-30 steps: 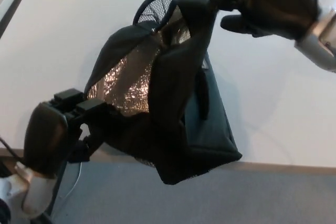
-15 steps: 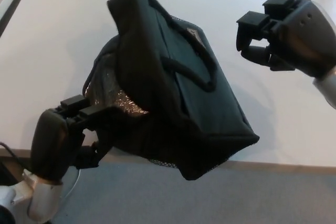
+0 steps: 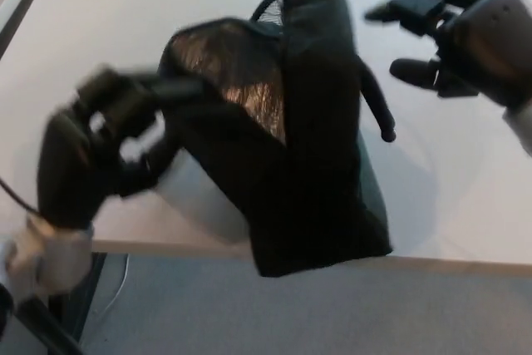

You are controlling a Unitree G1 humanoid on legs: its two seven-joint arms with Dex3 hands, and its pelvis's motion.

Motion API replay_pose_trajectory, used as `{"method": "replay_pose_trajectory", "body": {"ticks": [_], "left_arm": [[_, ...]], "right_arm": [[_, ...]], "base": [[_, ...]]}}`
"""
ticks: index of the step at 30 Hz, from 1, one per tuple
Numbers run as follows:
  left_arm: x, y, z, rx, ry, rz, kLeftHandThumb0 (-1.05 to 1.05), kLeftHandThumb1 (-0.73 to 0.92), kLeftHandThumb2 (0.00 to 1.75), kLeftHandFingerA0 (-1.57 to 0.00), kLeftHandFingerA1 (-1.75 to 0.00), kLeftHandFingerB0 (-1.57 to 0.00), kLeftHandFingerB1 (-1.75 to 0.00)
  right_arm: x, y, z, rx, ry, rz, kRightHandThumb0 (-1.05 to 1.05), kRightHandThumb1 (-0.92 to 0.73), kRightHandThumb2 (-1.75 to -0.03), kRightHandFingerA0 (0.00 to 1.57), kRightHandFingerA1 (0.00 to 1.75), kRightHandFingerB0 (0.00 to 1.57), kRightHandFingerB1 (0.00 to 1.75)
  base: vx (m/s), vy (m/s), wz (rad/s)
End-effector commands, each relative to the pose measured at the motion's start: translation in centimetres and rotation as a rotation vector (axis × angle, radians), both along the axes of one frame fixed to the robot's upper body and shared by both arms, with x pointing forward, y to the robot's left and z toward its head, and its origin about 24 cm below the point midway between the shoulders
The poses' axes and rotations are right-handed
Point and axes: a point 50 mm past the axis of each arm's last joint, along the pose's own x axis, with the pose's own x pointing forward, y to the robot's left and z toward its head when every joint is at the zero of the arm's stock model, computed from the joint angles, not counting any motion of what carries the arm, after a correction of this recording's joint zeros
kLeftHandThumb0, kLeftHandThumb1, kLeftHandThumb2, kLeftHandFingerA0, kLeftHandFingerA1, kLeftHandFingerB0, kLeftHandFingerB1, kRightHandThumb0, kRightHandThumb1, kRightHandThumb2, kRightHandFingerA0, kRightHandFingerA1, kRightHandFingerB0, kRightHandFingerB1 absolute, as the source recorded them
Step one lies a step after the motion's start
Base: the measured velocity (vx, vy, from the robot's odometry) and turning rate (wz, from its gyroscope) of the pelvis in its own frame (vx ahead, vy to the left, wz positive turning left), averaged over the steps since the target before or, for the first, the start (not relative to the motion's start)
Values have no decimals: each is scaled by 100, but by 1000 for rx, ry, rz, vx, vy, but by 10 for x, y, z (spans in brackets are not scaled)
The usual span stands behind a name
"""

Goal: A lunch bag is kept on the middle of the desk and the robot uses both its hands to grab the opening of the bag from the left and right and moves its hands away from each other to spread the bag open

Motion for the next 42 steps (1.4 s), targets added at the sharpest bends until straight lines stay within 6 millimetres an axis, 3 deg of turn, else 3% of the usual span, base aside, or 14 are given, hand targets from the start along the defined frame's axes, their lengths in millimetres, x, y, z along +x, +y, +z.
{"method": "replay_pose_trajectory", "body": {"ticks": [1,3,9,15,18,20,25,26,27,28,29,33,34,42], "left_arm": [[9,8,62,44,-196,47,12,42,91,-13,-48,-11,-47],[11,5,87,89,-264,47,16,54,63,-19,-30,-14,-30],[14,-2,135,223,-413,111,-1,61,67,-9,-25,-9,-16],[0,-7,145,266,-497,102,7,48,77,-6,-20,-2,-19],[-13,2,134,266,-488,118,-2,63,58,-3,-27,0,-26],[-25,21,110,250,-423,145,6,49,80,-5,-21,0,-16],[-67,63,46,151,-197,220,0,64,59,-24,-41,0,-24],[-77,71,32,129,-145,234,-1,60,67,-70,-148,-11,-5],[-89,79,14,89,-76,227,-5,60,68,-38,-59,-9,-18],[-103,86,-3,45,-13,217,-5,60,68,-38,-59,-9,-18],[-111,90,-12,11,42,213,-8,63,63,-24,-33,-9,-21],[-158,108,-68,-108,332,304,-27,70,65,-17,-32,-7,-17],[-175,112,-88,-167,424,357,-37,72,64,-18,-32,-11,-21],[-241,104,-153,-375,687,600,-48,84,65,-23,-34,-14,-28]], "right_arm": [[3,-12,19,4,-2,-96,-68,-59,-59,26,32,14,26],[0,-11,22,12,-7,-79,-69,-48,-77,26,43,11,36],[-10,-7,22,19,-3,-35,-67,-47,-77,31,45,13,37],[-25,-16,15,52,-12,-48,-69,-54,-83,29,46,8,37],[-37,-29,17,71,-35,-63,-68,-55,-81,30,45,11,37],[-58,-44,17,88,-50,-76,-69,-55,-84,29,46,10,38],[-115,-77,-9,168,-99,-30,-63,-54,-81,30,46,15,39],[-126,-81,-19,192,-114,-38,-62,-54,-82,35,48,20,41],[-141,-86,-32,225,-115,-43,-58,-65,-59,44,40,34,33],[-156,-89,-44,257,-112,-48,-58,-65,-59,44,40,34,33],[-164,-91,-51,276,-105,-51,-54,-50,-91,41,57,22,46],[-200,-97,-86,313,-20,-76,-54,-55,-93,33,53,19,45],[-213,-97,-100,342,66,-87,-55,-75,-63,27,32,24,29],[-252,-89,-176,414,397,-225,-62,-60,-84,16,43,8,37]], "base": [[0,0,0],[0,0,0],[0,0,0],[0,0,0],[0,0,0],[0,0,0],[0,0,0],[0,0,0],[0,0,0],[0,0,0],[0,0,0],[0,0,0],[0,0,0],[0,0,0]]}}
